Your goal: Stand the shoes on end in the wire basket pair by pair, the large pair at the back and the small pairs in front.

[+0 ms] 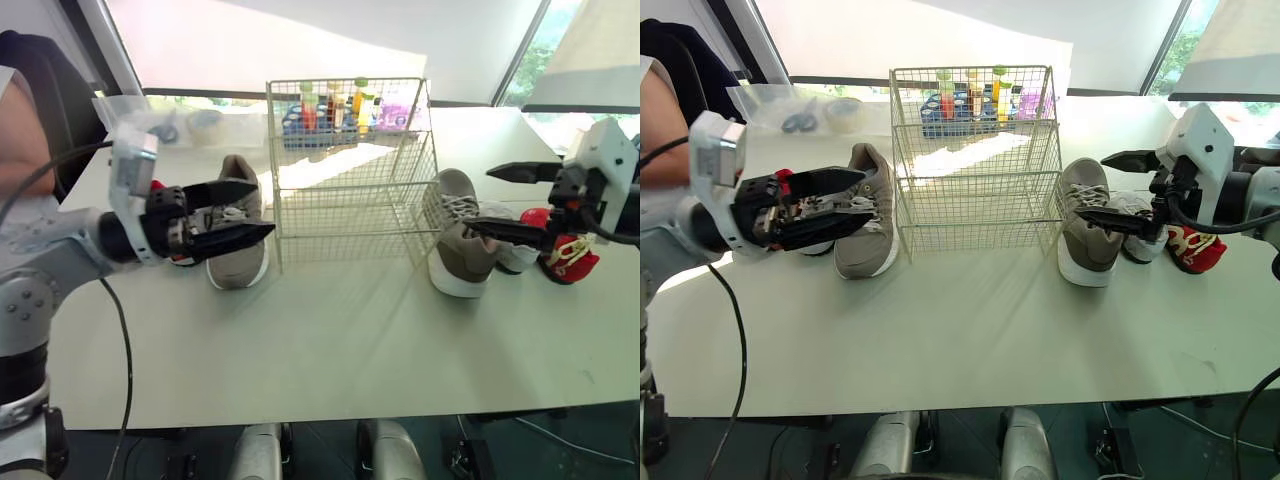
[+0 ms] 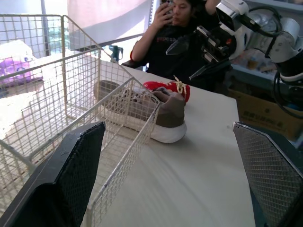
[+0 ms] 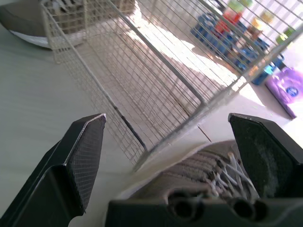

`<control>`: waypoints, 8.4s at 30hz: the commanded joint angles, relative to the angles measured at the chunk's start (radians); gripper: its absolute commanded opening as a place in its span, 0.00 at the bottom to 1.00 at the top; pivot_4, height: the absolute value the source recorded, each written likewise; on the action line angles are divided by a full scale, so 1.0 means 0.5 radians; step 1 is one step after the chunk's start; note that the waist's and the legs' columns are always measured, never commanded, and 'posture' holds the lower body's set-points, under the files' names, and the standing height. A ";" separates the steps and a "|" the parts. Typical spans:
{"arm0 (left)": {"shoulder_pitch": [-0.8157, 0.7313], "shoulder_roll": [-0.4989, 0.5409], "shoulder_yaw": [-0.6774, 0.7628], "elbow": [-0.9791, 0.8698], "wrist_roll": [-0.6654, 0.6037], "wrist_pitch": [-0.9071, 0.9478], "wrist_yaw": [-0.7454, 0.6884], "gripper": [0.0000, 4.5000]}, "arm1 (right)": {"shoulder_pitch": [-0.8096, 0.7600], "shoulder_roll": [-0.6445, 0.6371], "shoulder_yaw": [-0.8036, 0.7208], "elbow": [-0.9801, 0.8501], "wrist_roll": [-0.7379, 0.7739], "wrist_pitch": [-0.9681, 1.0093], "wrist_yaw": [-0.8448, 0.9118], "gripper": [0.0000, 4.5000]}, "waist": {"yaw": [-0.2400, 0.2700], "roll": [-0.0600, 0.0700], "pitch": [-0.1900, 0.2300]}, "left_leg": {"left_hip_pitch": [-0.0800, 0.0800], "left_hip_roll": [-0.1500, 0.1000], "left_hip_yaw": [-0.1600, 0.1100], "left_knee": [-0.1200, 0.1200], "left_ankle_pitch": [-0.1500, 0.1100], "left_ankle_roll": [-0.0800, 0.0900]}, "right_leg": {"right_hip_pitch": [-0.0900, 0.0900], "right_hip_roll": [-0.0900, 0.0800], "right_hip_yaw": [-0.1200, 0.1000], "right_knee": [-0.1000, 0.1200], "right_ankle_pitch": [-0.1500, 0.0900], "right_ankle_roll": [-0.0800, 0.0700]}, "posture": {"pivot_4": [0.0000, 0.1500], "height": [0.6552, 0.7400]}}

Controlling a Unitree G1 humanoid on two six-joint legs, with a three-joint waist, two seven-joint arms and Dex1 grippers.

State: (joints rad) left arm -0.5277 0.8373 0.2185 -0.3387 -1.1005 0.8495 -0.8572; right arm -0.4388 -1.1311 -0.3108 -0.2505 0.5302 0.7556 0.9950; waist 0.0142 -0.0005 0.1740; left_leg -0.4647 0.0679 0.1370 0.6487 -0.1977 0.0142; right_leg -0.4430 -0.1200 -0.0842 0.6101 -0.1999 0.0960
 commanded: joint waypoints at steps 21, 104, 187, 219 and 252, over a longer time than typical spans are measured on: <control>-0.431 -0.285 -0.339 0.366 0.501 -0.233 -0.413 0.99 | 0.296 0.912 -0.327 -0.846 -0.001 1.091 -1.451 1.00 | -0.012 -0.003 0.000 | 0.000 0.000 -0.004 0.001 0.002 0.007 | 0.002 0.001 -0.001 0.001 0.000 0.000 | 1.00 1.00; -1.466 -0.273 -0.302 1.940 1.154 -0.399 -1.089 0.88 | -0.613 0.245 0.464 -0.437 -0.641 -1.303 -0.216 0.04 | -0.051 0.004 0.018 | -0.020 -0.003 -0.003 0.011 0.003 0.009 | -0.011 0.002 -0.003 0.009 0.000 0.016 | 1.00 1.00; -0.805 -0.650 0.261 0.861 0.167 0.214 0.194 0.57 | -1.170 1.350 -0.094 0.313 1.535 -0.132 -1.325 0.43 | -0.051 0.001 0.016 | -0.013 -0.001 -0.011 0.027 0.000 0.013 | 0.001 0.002 -0.009 0.025 0.001 0.016 | 1.00 1.00; -0.427 -0.273 0.256 0.446 0.310 0.047 0.099 0.98 | -2.505 1.046 0.702 3.078 -0.868 -1.897 0.550 0.43 | -0.068 0.005 0.019 | -0.017 -0.002 0.000 -0.001 0.014 -0.010 | -0.015 0.003 -0.005 0.013 0.002 0.015 | 1.00 1.00; -0.536 -0.328 0.114 0.537 0.383 -0.022 0.041 1.00 | -2.338 0.954 0.598 3.000 -1.107 -1.752 0.241 1.00 | -0.068 0.005 0.019 | -0.015 -0.002 -0.001 0.000 0.016 -0.013 | -0.014 0.003 -0.005 0.017 0.002 0.015 | 1.00 1.00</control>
State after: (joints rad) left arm -0.7665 0.6666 0.2599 -0.0568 -0.9036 0.8583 -0.8281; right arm -1.5894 -0.6188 -0.0093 1.2968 -0.0137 -0.1036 1.1264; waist -0.0198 0.0022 0.1834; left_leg -0.4724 0.0669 0.1367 0.6486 -0.1897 0.0078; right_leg -0.4500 -0.1187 -0.0868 0.6186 -0.1990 0.1037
